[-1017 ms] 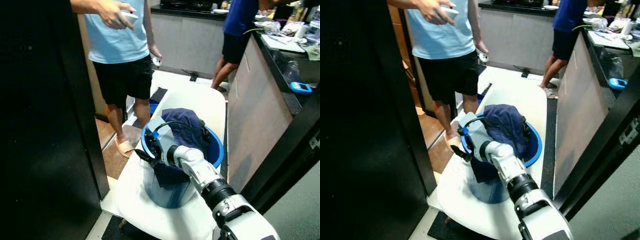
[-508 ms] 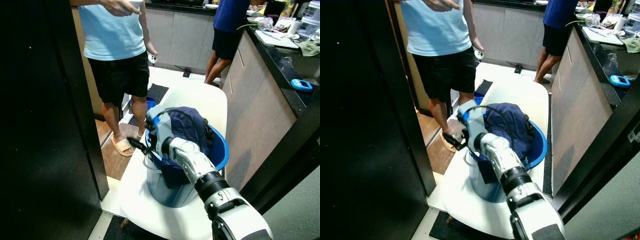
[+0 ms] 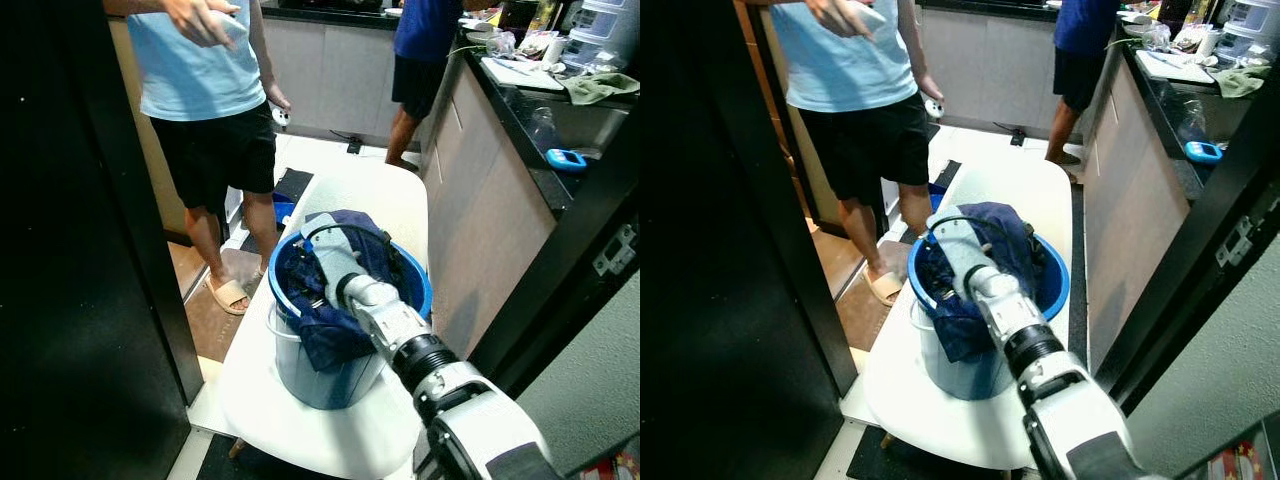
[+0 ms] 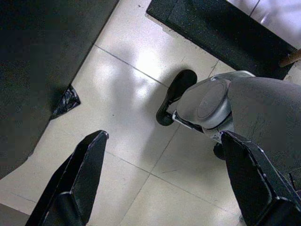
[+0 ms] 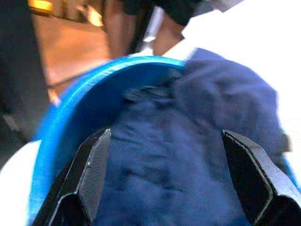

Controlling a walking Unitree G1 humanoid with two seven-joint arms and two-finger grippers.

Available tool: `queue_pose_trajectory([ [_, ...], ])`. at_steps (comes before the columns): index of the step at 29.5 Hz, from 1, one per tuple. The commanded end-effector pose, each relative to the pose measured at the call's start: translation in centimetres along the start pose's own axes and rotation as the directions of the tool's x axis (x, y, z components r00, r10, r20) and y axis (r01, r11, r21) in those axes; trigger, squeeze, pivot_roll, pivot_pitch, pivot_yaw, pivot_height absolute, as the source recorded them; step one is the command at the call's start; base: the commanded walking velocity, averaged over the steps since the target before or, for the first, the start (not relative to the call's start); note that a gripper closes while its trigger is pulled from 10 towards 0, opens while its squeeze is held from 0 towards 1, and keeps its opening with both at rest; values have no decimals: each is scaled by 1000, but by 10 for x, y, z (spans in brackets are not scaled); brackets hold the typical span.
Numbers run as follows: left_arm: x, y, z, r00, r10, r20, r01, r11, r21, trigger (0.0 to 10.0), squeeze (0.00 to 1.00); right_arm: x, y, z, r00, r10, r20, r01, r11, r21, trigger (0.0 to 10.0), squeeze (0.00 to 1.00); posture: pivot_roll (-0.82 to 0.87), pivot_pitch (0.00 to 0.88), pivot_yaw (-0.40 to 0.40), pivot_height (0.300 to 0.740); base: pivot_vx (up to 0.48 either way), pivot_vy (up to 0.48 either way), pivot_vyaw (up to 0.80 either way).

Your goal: Clothes washing

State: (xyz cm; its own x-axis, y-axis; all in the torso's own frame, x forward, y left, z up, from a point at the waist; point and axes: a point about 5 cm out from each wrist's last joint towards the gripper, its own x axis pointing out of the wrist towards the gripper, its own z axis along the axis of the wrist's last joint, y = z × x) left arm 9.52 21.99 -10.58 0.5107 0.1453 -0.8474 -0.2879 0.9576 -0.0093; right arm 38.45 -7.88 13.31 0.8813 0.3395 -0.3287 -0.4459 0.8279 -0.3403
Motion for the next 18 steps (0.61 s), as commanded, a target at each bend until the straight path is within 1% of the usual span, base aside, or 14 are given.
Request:
queue_pose_trajectory([
  [1, 0, -4, -4, 1000, -6, -14, 6, 1000, 1, 10000, 0, -1, -6, -3, 999, -1, -37, 0, 1000, -26, 10000, 0, 191, 0, -105, 740, 0, 0, 0],
  [3, -1, -4, -6, 1000, -5, -17, 5, 1000, -2, 10000, 0, -2, -13, -8, 996, -1, -84, -4, 999, -54, 10000, 0, 188, 0, -108, 740, 0, 0, 0],
  [5, -1, -4, -6, 1000, -4, -19, 4, 1000, -4, 10000, 0, -3, -16, -10, 995, 0, -103, -6, 998, -65, 10000, 0, 188, 0, -108, 740, 0, 0, 0],
  [6, -1, -4, -6, 1000, -4, -19, 4, 1000, -4, 10000, 0, -3, -16, -10, 995, 0, -103, -6, 998, -65, 10000, 0, 188, 0, -108, 740, 0, 0, 0],
  [8, -2, -5, -8, 1000, -4, -22, 4, 1000, -8, 10000, 0, -3, -19, -14, 989, -1, -145, -7, 999, -49, 10000, 0, 187, 0, -112, 740, 0, 0, 0],
  [11, -2, -6, -10, 1000, -5, -23, 5, 1000, -10, 10000, 0, -3, -19, -14, 988, 8, -156, -13, 999, -29, 10000, 0, 184, 0, -114, 740, 0, 0, 0],
  [13, -3, -6, -12, 1000, -5, -25, 4, 1000, -17, 10000, 0, -2, -9, -20, 979, 49, -199, -43, 999, 34, 10000, 0, 183, 0, -121, 740, 0, 0, 0],
  [15, -4, -7, -15, 1000, -5, -26, 4, 1000, -23, 10000, 0, -2, 9, -28, 964, 114, -239, -90, 990, 110, 10000, 0, 180, 0, -131, 740, 0, 0, 0],
  [16, -4, -7, -16, 1000, -5, -27, 4, 1000, -25, 10000, 0, -2, 14, -31, 958, 136, -252, -106, 986, 131, 10000, 0, 180, 0, -131, 740, 0, 0, 0],
  [17, -4, -7, -16, 1000, -5, -27, 4, 1000, -25, 10000, 0, -2, 14, -31, 958, 136, -252, -106, 986, 131, 10000, 0, 180, 0, -131, 740, 0, 0, 0],
  [18, -5, -7, -18, 1000, -6, -28, 5, 1000, -26, 10000, 0, -2, 19, -35, 952, 155, -266, -116, 981, 157, 10000, 0, 174, 0, -135, 740, 0, 0, 0],
])
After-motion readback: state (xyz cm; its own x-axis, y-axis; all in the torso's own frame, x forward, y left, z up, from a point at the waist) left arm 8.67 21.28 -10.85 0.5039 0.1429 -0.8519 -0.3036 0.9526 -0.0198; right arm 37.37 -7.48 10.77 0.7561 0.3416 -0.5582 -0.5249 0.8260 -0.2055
